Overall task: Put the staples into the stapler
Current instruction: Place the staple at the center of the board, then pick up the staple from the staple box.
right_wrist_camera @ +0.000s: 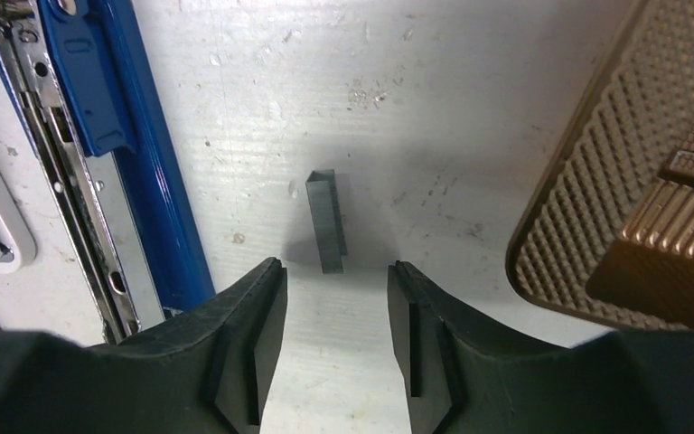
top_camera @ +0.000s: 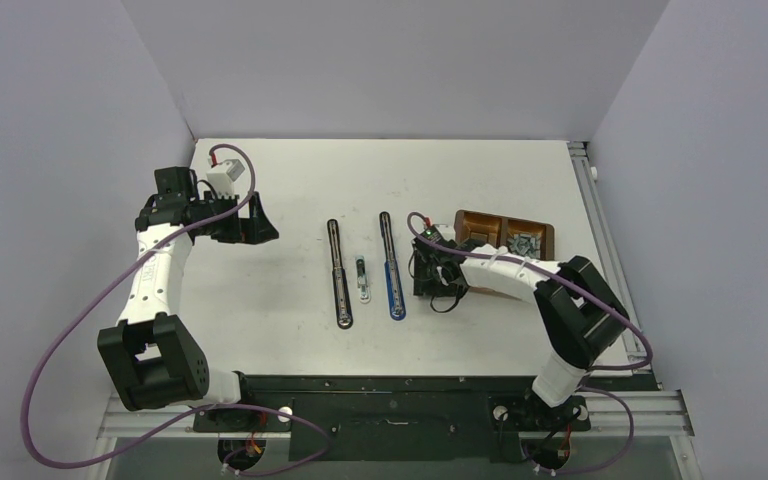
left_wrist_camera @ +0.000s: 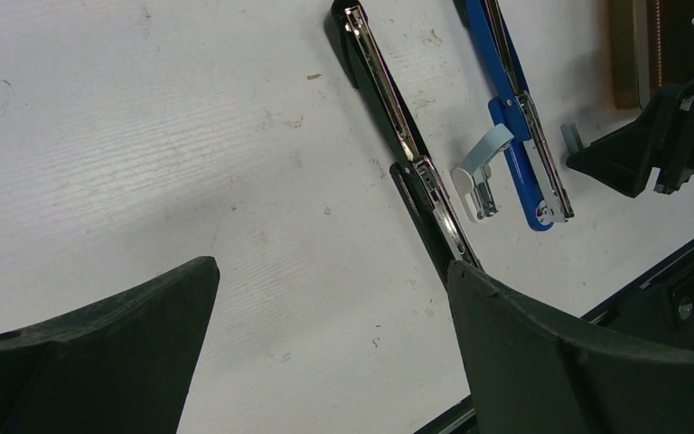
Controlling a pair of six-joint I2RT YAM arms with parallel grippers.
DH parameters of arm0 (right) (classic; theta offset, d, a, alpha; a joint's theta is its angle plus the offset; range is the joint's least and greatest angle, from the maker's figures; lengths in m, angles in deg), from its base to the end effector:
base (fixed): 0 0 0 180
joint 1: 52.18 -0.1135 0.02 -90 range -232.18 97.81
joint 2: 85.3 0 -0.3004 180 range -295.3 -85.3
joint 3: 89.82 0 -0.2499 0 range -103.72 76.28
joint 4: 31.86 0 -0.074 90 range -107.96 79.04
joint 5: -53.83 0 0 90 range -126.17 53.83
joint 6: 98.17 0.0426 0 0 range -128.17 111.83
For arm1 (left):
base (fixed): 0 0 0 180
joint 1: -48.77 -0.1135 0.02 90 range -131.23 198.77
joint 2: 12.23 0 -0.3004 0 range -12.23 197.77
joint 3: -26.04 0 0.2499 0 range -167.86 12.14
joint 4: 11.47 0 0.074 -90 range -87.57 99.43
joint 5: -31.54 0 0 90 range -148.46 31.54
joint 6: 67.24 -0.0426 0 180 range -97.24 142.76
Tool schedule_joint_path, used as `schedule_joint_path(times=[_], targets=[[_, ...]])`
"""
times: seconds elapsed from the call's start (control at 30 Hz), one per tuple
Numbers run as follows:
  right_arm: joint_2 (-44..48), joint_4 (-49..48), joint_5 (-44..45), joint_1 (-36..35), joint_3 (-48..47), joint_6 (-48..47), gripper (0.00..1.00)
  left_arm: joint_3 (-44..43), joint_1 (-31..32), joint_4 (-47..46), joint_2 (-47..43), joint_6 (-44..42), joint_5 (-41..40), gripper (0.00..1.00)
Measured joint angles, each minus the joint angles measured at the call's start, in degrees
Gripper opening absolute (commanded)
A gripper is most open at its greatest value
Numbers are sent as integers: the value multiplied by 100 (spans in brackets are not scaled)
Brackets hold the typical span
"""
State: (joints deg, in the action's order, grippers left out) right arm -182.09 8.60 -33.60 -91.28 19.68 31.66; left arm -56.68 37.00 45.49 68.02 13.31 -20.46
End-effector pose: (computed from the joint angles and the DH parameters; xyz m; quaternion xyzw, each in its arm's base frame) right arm 0.2539 0.2039 0.1940 0.0108 0.9792 0.1111 0.1695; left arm 0.2807 0.0317 0.3328 0.0810 0.9023 -0.2517 0.3405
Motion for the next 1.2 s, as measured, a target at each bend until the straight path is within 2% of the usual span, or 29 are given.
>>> schedule_joint_path(times=[0.3,0.37,0.53,0.67,0.87,1.2], targets=[[719,752,39,76,-356,-168,44,-2,0,39,0,-20,0,96],[975,861,57,269,-540,-212,46,-2,0,46,0,-17,2,96],[1340,876,129,1237,-778,-354,58,-55,0,57,0,-15,0,96],[1368,831,332,1932,-726,-420,62,-68,0,68,0,-17,-24,96],[1366,673,424,2498,-328,-485,63,-195,-48,267,7,-37,-284,96],[975,389,466,3025,-245,-564,63,-382,-240,428,4,-177,-636,96]])
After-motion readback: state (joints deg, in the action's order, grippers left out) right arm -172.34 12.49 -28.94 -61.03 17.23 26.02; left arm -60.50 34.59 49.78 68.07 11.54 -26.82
